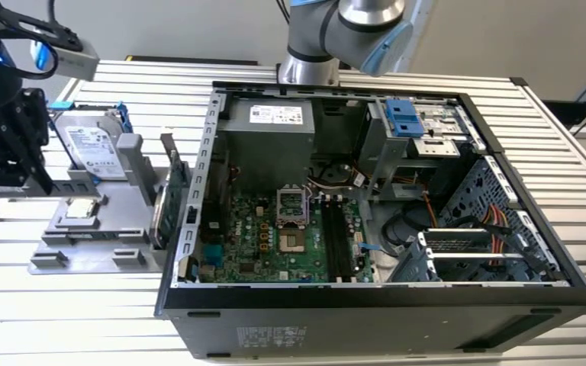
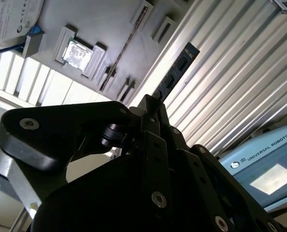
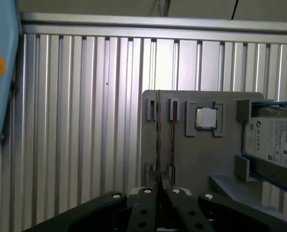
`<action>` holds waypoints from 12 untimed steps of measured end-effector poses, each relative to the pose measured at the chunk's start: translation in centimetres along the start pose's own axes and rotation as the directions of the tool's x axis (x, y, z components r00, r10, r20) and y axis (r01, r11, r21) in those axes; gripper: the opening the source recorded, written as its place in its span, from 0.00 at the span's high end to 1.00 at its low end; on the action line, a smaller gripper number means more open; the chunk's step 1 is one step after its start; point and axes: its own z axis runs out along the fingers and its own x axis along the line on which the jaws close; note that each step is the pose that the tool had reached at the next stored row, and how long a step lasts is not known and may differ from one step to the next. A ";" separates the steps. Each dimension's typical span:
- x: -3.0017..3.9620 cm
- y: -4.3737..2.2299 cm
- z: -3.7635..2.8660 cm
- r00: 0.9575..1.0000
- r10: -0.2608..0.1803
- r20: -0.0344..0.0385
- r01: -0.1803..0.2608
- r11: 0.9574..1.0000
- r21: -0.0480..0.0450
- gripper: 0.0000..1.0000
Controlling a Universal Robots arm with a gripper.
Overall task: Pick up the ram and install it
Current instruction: 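Pick up the ram and move it above insertion slot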
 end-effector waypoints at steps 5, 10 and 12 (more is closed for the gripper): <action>0.00 0.02 -0.46 1.000 0.002 0.000 -0.002 1.000 0.000 1.00; 0.00 0.04 -0.97 1.000 0.003 0.000 -0.003 1.000 0.000 1.00; 0.00 0.04 -1.16 1.000 0.003 0.000 -0.003 1.000 0.000 1.00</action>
